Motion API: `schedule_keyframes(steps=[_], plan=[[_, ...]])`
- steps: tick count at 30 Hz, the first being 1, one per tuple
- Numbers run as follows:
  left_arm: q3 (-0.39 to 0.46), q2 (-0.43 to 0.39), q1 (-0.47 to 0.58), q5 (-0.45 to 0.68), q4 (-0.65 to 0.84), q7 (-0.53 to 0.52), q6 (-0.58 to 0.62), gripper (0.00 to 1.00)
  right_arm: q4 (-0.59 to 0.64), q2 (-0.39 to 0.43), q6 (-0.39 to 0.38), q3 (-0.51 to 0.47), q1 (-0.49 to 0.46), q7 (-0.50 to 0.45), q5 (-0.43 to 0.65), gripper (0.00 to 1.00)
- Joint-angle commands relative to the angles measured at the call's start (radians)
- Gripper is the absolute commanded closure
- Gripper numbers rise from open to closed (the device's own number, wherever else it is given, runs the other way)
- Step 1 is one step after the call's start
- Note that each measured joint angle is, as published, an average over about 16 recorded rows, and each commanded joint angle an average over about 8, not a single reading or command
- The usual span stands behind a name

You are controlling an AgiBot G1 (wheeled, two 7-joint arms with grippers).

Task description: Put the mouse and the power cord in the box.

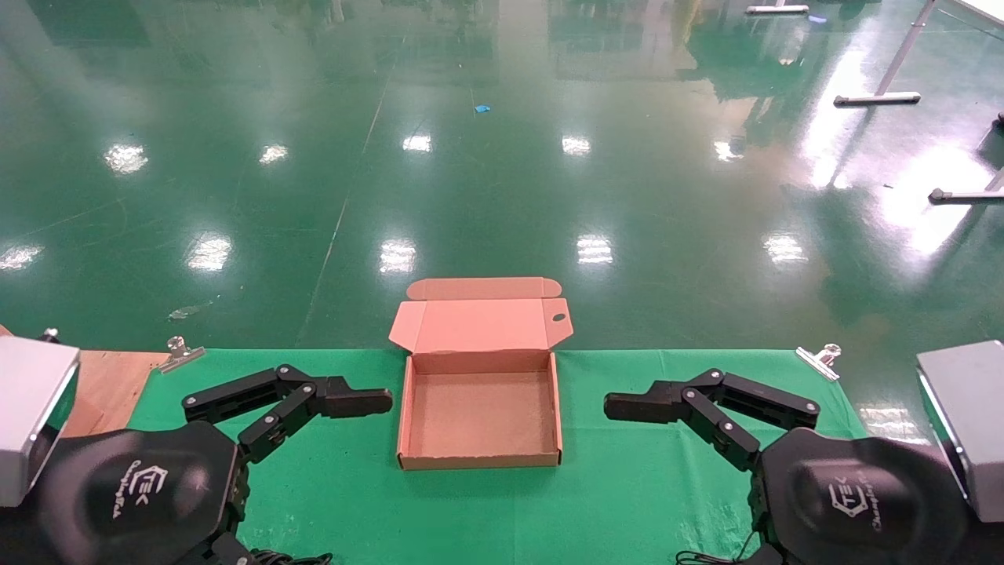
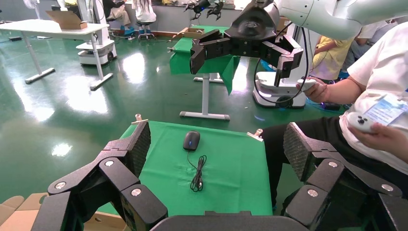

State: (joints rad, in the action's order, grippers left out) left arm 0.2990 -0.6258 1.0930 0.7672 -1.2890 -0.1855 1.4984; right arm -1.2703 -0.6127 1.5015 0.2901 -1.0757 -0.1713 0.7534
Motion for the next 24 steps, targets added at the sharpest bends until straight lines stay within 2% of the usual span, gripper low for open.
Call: schedule_keyframes(steps=[1,5,8,16,24], plan=[[-0.001,0.0,0.001,-0.002,-0.003,0.002,-0.001,0.0,-0.003,0.0,-0.002,-0.002,0.002,-0.002,-0.004,0.0],[0.048,-0.034,0.04,0.086,-0.001,0.005,0.009,0.0,0.032,0.001,0.024,0.023,-0.008,0.04,0.061,0.0],[0.092,-0.062,0.068,0.165,0.022,0.015,0.023,0.0,0.06,0.003,0.05,0.061,-0.04,0.082,0.155,0.0],[0.186,-0.097,0.122,0.353,0.143,0.086,0.054,0.0,0.066,-0.006,0.07,0.229,-0.192,0.17,0.516,0.0],[0.313,-0.15,0.232,0.643,0.272,0.169,0.042,0.0,0.067,-0.078,0.047,0.392,-0.308,0.21,0.87,0.0]])
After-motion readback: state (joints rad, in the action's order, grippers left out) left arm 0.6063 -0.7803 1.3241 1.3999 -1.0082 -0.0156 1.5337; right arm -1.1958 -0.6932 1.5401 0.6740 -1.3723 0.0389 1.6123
